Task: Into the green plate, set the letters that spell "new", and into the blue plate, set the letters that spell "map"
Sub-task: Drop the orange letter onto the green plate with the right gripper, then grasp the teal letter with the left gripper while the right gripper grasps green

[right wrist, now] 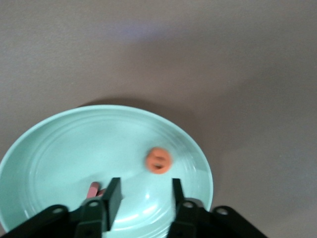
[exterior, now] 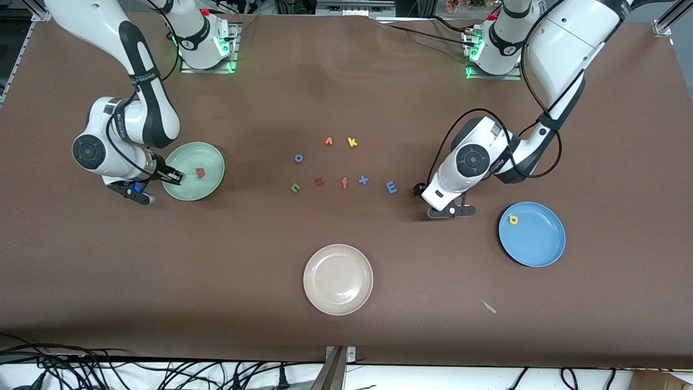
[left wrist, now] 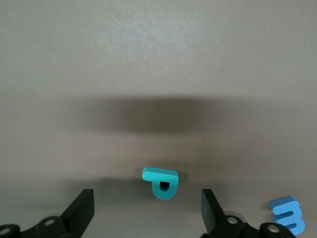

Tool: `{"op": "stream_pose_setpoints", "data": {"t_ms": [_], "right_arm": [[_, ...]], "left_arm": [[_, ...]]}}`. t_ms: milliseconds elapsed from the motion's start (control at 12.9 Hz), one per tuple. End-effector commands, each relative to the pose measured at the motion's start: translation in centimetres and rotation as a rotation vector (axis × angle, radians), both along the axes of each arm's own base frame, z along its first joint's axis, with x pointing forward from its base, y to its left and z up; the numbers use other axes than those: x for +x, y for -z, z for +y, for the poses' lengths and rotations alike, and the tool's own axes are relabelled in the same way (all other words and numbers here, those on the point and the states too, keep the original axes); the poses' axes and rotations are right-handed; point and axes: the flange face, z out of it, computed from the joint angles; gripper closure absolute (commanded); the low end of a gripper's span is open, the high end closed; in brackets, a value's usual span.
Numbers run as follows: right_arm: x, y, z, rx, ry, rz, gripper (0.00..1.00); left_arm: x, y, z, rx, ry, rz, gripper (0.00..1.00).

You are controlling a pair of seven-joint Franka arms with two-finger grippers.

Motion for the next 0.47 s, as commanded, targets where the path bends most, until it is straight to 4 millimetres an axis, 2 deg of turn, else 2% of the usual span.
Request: {"op": "stream_pose_setpoints", "data": {"t_ms": [0, 78, 233, 388], "right_arm": [[2.0, -2.8, 5.3, 0.053, -0.065, 0.001, 0.00], [3.4, -4.4, 8.3, 0.061, -0.075, -0.016, 0.00], [4.6, -5.1, 15.0, 0.071, -0.066, -0.056, 0.00], [5.8, -5.4, 20.2, 0.094, -0.013, -0.088, 0.00]], "left_arm": [[0.1, 0.9, -0.1, 0.004, -0.003, -0.021, 0.21], [0.1, 1.1, -0.3, -0.002, -0.003, -0.022, 0.28], [0.1, 1.6, -0.3, -0.006, -0.004, -0.018, 0.33], [0.3, 1.6, -0.2, -0.006, -0.008, -0.019, 0.45]]}}
